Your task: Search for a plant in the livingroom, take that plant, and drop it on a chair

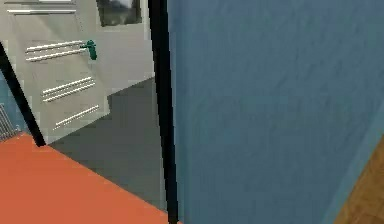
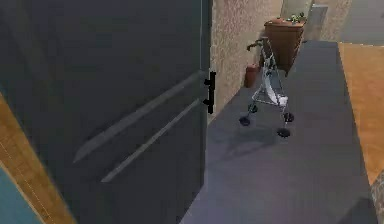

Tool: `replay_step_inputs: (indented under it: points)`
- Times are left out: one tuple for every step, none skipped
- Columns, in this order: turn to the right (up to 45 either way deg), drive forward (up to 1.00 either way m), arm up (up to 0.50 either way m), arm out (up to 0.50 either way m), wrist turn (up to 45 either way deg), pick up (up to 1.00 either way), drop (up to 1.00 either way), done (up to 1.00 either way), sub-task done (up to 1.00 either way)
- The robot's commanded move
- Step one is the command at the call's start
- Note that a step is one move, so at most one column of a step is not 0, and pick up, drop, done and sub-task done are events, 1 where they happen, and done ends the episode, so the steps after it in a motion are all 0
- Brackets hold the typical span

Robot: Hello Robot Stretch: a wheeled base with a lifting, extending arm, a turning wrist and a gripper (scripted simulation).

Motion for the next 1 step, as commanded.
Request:
replay_step_inputs:
  points:
    - [45.0, 0.0, 0.0, 0.0, 0.0, 0.0, 0.0, 0.0, 0.0]
